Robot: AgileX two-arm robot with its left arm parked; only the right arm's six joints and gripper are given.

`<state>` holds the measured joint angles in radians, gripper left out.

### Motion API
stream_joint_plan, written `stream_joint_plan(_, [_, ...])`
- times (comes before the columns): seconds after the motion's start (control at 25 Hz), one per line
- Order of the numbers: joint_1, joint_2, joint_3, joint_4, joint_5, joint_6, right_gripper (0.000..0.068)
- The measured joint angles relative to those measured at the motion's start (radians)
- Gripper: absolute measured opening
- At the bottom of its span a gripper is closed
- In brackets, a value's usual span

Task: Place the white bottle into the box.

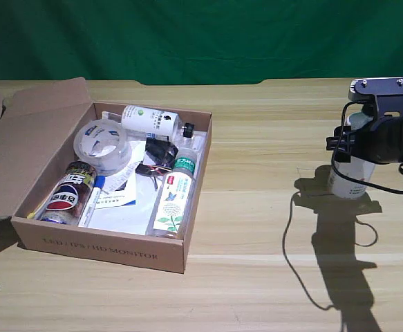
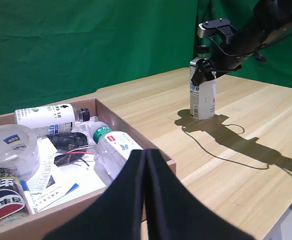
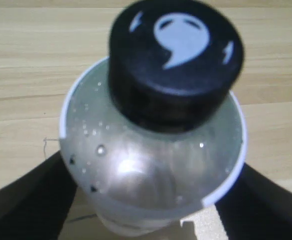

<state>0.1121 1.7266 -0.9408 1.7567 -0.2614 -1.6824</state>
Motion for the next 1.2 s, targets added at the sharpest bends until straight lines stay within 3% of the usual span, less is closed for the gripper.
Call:
stream_joint_plan(0.36, [0.001,0.056,-0.054,-0.057,-0.013,0.012,0.0542])
stream_joint_plan(0.76, [0.002,0.023,-0.041,-0.046,0.004,-0.005,0.0542])
stream_joint_plan(1.04, [0.059,-0.194,-0.035,-0.014,0.210,-0.055,0.0542])
stream_joint_plan(1.2, [0.227,-0.265,-0.035,-0.014,0.334,-0.044,0.0542])
